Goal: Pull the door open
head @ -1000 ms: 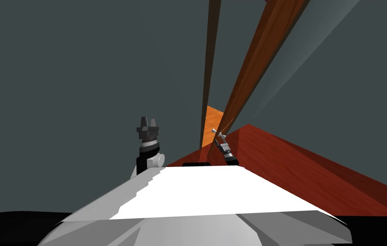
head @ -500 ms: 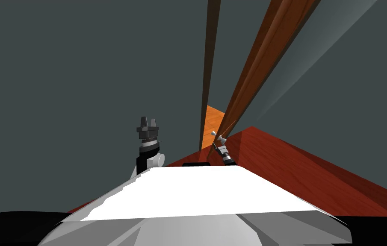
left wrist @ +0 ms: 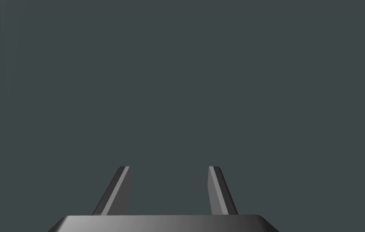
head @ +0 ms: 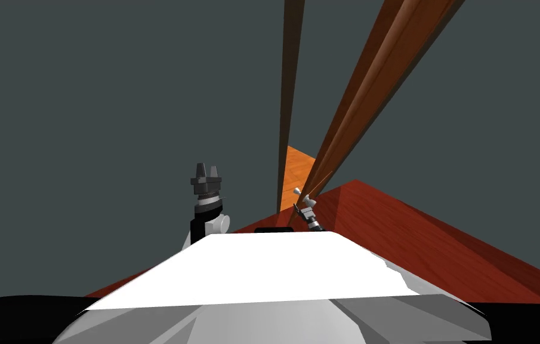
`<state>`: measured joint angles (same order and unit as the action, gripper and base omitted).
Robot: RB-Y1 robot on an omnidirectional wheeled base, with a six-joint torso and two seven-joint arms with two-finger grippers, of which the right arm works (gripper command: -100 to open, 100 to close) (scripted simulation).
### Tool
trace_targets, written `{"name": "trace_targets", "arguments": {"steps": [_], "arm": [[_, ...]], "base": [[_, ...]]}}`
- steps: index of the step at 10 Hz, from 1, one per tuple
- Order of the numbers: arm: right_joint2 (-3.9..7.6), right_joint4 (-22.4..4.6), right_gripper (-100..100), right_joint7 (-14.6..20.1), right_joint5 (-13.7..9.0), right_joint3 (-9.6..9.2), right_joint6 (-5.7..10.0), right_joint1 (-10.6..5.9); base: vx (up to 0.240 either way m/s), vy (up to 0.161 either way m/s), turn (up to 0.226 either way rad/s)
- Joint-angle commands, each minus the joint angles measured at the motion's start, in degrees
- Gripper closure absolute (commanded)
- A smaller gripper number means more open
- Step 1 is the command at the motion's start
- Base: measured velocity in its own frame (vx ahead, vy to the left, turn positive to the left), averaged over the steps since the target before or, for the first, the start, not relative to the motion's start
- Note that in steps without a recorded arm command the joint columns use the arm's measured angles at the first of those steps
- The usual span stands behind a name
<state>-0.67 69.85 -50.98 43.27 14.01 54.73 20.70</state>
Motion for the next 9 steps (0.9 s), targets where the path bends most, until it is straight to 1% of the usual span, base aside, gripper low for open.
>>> {"name": "trace_targets", "arguments": {"steps": [1, 2, 3, 4, 5, 6, 7, 8, 9], "arm": [[-0.55, -2.1, -100, -1.5, 1.7, 0.37, 0.97, -0.58], [-1.13, -3.5, -100, -2.7, 2.8, 0.61, 1.73, -0.74], [-1.32, -4.0, -100, -3.0, 3.1, 0.69, 1.98, -0.79], [-1.77, -5.0, -100, -3.8, 3.9, 0.86, 2.53, -0.91], [-2.17, -5.8, -100, -4.4, 4.6, 1.00, 2.97, -1.00], [-2.24, -5.4, -100, -4.2, 4.2, 0.40, 3.42, -1.16], [-0.51, -7.0, -100, -4.6, 3.5, 0.31, 5.36, -1.35], [0.88, -8.5, -100, -4.7, 2.7, 0.52, 6.79, -1.42], [0.88, -8.5, -100, -4.7, 2.7, 0.52, 6.79, -1.42]], "base": [[0.125, -0.147, 0.087], [0.115, -0.126, 0.114], [0.100, -0.131, 0.038], [0.113, -0.155, 0.050], [0.091, -0.090, 0.100], [0.031, -0.012, 0.046], [-0.036, 0.101, 0.036], [-0.054, 0.184, 0.011], [-0.051, 0.128, -0.034]]}}
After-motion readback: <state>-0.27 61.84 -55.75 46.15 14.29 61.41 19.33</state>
